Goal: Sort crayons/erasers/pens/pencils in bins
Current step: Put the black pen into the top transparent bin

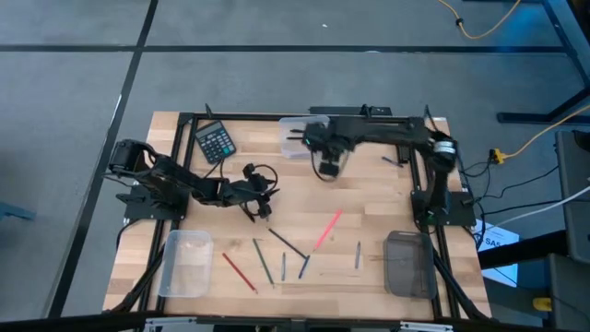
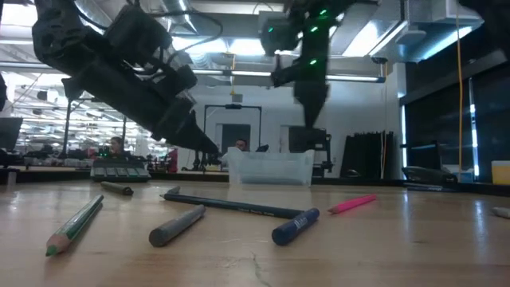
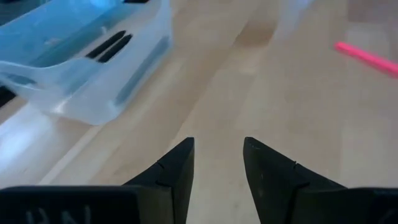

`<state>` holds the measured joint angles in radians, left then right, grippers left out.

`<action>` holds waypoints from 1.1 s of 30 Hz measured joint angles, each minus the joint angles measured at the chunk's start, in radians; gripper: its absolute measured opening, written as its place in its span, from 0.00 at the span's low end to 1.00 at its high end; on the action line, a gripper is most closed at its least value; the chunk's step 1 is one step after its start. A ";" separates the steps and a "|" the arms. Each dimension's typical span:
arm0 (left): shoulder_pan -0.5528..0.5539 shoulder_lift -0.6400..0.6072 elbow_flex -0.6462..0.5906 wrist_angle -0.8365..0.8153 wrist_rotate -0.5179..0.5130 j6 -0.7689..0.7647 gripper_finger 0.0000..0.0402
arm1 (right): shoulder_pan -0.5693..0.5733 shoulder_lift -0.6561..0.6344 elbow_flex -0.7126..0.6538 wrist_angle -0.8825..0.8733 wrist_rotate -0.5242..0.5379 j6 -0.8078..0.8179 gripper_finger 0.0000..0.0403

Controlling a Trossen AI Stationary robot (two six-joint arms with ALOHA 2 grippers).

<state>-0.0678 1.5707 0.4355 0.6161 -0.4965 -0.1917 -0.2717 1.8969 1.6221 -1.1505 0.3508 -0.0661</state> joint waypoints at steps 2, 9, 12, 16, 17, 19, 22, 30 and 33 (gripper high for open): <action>-0.020 0.000 0.000 0.003 0.000 -0.018 0.33 | 0.044 -0.077 -0.109 0.015 0.039 0.073 0.34; -0.072 0.000 0.000 0.018 -0.042 -0.006 0.33 | 0.162 -0.277 -0.390 0.194 0.172 0.337 0.34; -0.072 0.000 0.000 0.048 -0.038 0.043 0.33 | 0.172 -0.305 -0.438 0.207 0.146 0.377 0.34; -0.104 -0.030 -0.001 0.007 -0.048 0.211 0.33 | 0.176 -0.288 -0.508 0.623 -0.249 0.419 0.34; -0.117 -0.055 -0.001 -0.005 -0.061 0.230 0.33 | 0.186 -0.275 -0.532 0.793 -0.329 0.440 0.34; -0.143 -0.121 0.000 -0.039 -0.127 0.237 0.33 | 0.210 -0.220 -0.562 1.084 -0.408 0.464 0.34; -0.184 -0.257 0.001 -0.142 -0.241 0.227 0.33 | 0.239 -0.089 -0.517 1.264 -0.419 0.432 0.34; -0.263 -0.563 0.001 -0.550 -0.458 0.100 0.33 | 0.269 0.330 -0.064 1.225 -0.352 0.368 0.34; -0.280 -0.592 0.000 -0.740 -0.502 -0.034 0.33 | 0.274 0.441 0.118 1.124 -0.351 0.367 0.34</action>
<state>-0.3479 0.9788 0.4351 -0.1241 -0.9987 -0.2254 0.0027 2.3376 1.7403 -0.0267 0.0000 0.3008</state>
